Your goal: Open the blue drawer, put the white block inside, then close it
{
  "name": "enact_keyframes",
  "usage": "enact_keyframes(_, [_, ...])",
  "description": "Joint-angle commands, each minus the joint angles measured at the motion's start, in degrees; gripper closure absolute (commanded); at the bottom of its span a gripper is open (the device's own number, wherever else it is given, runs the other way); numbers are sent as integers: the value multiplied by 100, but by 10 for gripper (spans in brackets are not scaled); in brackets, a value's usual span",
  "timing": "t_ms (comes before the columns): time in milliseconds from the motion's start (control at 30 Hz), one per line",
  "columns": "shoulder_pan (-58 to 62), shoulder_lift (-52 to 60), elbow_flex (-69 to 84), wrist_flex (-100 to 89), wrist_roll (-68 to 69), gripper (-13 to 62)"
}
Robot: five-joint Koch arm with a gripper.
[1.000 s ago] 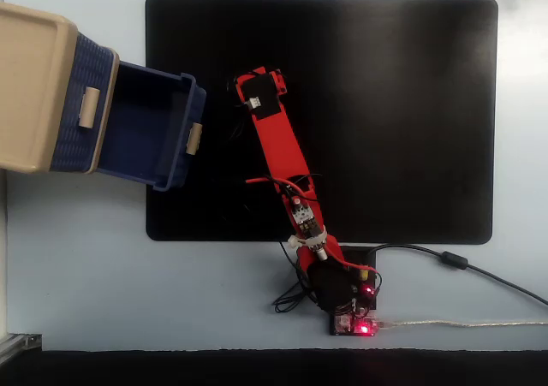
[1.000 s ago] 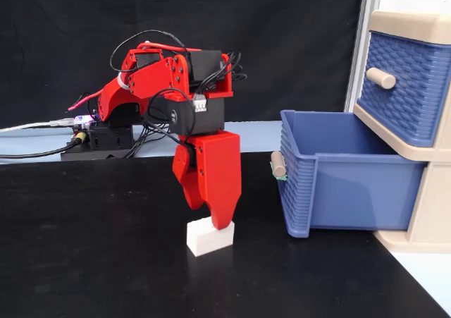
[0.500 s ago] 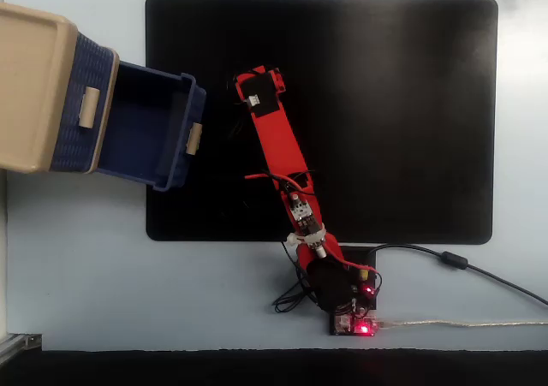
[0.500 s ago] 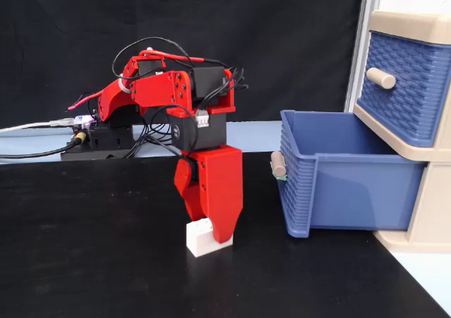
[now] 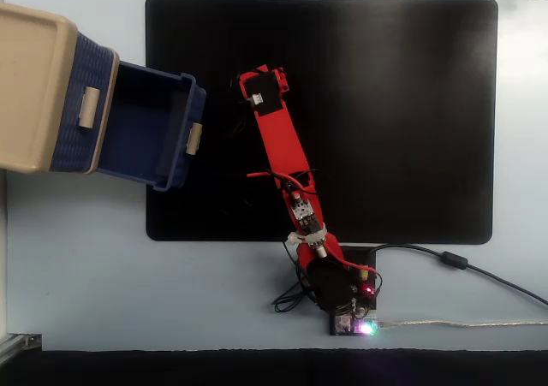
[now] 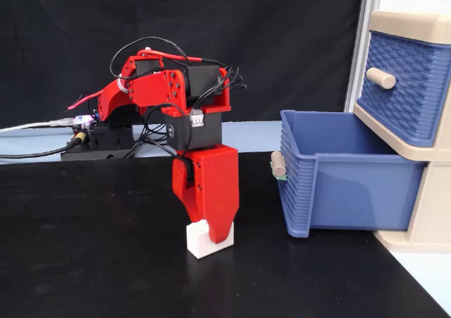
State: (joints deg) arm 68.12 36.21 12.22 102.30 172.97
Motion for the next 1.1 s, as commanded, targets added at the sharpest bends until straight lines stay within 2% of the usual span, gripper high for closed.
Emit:
enact_keyframes(0, [123,299,-88,264,-167,576])
enact_keyframes(267, [35,2558,185,1389,-923,576])
enact_keyframes(367, [-642,3103,211,1310,-896,576])
enact_keyframes(500, [-1890,3278,44,844,-510,576])
enact_keyframes(667, [-2672,3146,-123,-141,334,576])
enact_keyframes(967, [-2918,2892,-132,-721,422,569])
enact_keyframes(1000, [-2918,2821,-141,-800,439,534])
enact_keyframes(1067, [-2900,2602,-141,-1081,466,310])
